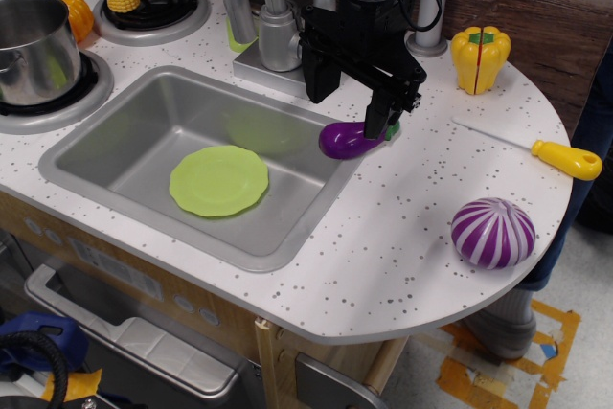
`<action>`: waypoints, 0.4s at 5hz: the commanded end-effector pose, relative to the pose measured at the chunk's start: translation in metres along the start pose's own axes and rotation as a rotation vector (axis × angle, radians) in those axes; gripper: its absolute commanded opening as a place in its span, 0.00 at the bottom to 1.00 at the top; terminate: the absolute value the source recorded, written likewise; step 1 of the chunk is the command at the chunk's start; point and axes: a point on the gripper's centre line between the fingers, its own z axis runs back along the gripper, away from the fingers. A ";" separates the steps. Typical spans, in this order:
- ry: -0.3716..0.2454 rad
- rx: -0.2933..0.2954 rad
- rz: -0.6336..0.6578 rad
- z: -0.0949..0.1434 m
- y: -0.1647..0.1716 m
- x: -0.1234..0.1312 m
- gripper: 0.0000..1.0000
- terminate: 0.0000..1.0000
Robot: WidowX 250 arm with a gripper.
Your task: Put eggplant on plate
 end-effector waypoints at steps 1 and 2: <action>0.000 0.000 0.000 0.000 0.000 0.000 1.00 0.00; -0.045 0.020 -0.158 -0.011 0.012 0.002 1.00 0.00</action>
